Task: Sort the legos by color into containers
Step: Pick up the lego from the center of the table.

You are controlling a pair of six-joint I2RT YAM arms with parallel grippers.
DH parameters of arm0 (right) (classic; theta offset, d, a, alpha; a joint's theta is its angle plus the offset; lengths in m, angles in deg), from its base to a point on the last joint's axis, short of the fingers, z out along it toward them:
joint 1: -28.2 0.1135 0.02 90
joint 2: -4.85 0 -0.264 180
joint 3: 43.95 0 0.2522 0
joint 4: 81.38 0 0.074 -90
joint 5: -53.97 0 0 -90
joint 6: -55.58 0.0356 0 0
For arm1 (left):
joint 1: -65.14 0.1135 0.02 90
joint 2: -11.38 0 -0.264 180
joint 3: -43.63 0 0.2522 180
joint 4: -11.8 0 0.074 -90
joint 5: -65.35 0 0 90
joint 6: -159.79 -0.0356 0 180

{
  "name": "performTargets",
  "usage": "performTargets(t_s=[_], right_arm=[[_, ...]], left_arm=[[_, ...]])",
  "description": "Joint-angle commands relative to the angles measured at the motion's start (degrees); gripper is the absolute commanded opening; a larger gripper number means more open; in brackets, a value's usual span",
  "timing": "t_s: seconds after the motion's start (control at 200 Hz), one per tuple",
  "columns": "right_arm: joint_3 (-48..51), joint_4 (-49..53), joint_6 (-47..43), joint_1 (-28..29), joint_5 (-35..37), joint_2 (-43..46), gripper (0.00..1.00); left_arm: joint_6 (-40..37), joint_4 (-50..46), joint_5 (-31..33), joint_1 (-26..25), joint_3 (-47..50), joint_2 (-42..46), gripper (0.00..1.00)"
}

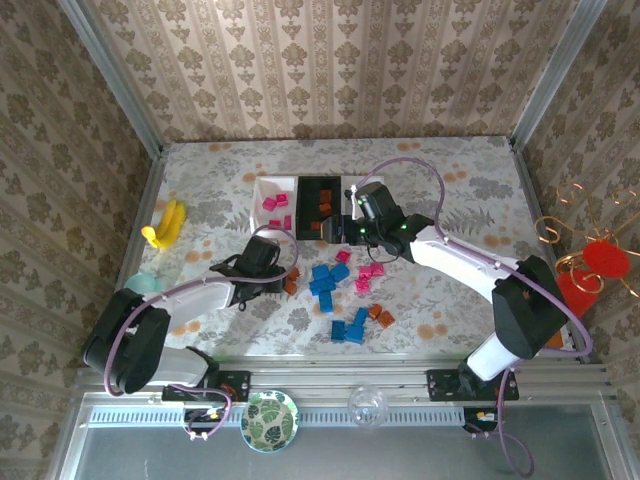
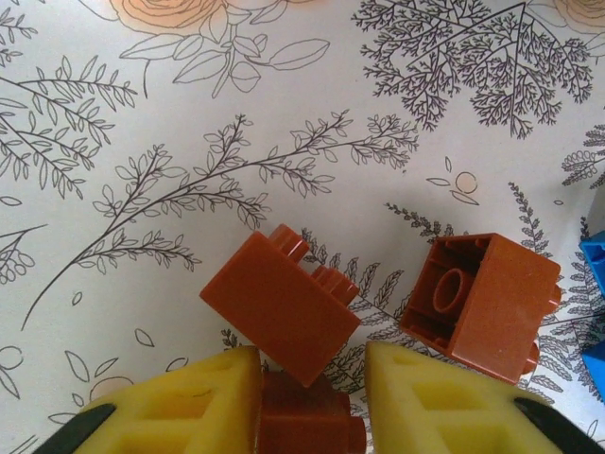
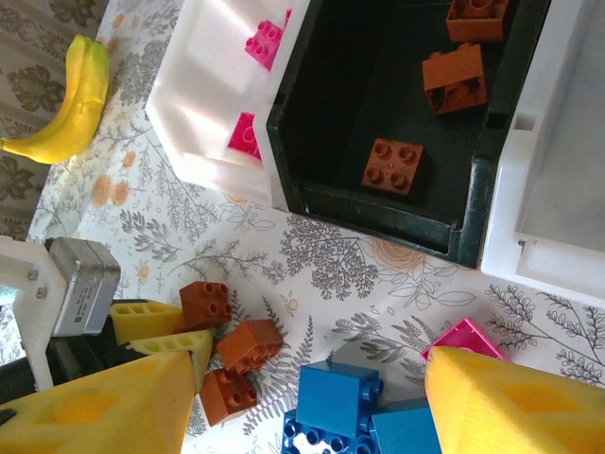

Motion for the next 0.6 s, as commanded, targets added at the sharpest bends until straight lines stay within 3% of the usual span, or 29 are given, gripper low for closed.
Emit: performTargets(t_s=[0.0, 0.1, 0.155, 0.275, 0.47, 0.595], right_arm=[[1.31, -0.86, 0.38, -0.44, 1.19, 1.99, 0.67], [2.08, -1.34, 0.71, -0.62, 1.19, 2.48, 0.68], [2.35, -1.66, 0.90, -0.71, 1.01, 2.67, 0.68], [2.37, -1.72, 1.10, -0.79, 0.84, 3.01, 0.68], [2.63, -1.45, 1.08, -0.88, 1.01, 3.95, 0.68], [3.62, -1.45, 1.17, -1.23, 1.27, 5.10, 0.68]], left_arm=[[0.28, -2.75, -0.74, -0.13, 1.81, 0.60, 0.34], [1.21, -4.03, -0.12, -0.54, 2.71, 2.09, 0.46], [1.83, -5.67, 1.57, -1.12, 2.33, 2.35, 0.47], [2.91, -7.88, 5.73, -2.48, 1.36, 1.72, 0.37], [2.78, -8.32, 5.43, -3.20, 0.57, 0.26, 0.28], [3.38, -9.86, 5.52, -5.16, 0.06, 4.22, 0.21]])
